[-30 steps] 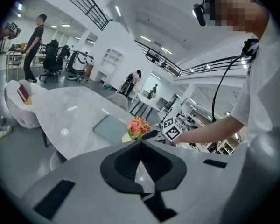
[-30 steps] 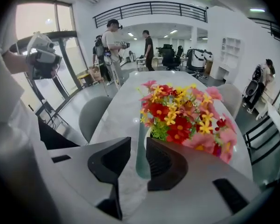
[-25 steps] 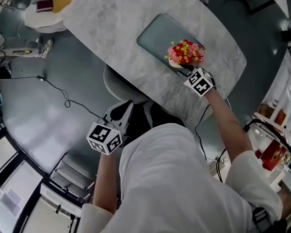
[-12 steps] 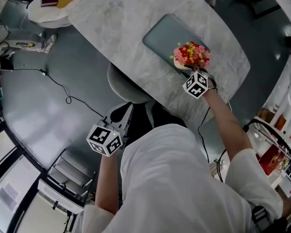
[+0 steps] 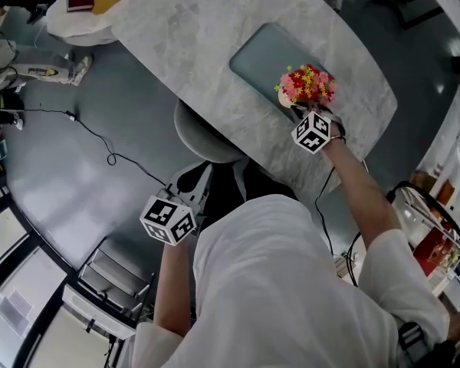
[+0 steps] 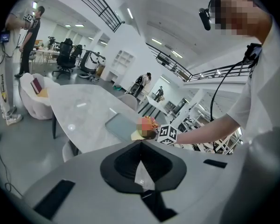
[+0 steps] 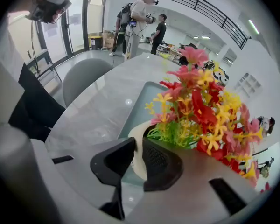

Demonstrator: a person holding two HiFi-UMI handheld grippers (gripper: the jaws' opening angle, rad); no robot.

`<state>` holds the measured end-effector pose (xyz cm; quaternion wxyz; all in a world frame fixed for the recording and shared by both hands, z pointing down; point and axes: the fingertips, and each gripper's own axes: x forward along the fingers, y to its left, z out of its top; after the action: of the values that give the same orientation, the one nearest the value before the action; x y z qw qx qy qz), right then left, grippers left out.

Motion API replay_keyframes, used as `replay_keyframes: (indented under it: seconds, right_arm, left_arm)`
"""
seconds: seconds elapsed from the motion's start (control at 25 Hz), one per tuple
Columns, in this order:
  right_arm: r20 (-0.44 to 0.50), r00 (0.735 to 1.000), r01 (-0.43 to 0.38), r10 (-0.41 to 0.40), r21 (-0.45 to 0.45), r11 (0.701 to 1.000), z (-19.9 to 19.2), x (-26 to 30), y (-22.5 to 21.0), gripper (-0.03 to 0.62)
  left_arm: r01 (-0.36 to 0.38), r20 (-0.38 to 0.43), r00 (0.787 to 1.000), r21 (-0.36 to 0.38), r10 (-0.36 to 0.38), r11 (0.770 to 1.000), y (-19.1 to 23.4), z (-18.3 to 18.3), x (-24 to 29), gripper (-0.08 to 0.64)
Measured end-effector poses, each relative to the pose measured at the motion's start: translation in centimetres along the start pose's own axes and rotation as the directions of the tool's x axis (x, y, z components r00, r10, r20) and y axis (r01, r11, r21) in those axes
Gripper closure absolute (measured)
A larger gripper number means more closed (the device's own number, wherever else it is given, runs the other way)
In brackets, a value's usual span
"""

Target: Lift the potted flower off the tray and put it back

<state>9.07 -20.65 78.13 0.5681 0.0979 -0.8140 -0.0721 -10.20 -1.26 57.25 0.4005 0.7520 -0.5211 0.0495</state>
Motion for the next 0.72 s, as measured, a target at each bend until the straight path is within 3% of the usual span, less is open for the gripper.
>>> replay_keyframes:
  seconds: [0.72]
  right_arm:
    - [0.035, 0.998, 0.048, -0.05, 0.055, 0.997, 3.0, -6.0, -1.5, 0.532]
  left_arm:
    - [0.021, 0.049, 0.999, 0.04, -0.023, 0.999, 0.4, 1.9, -2.7, 0.551]
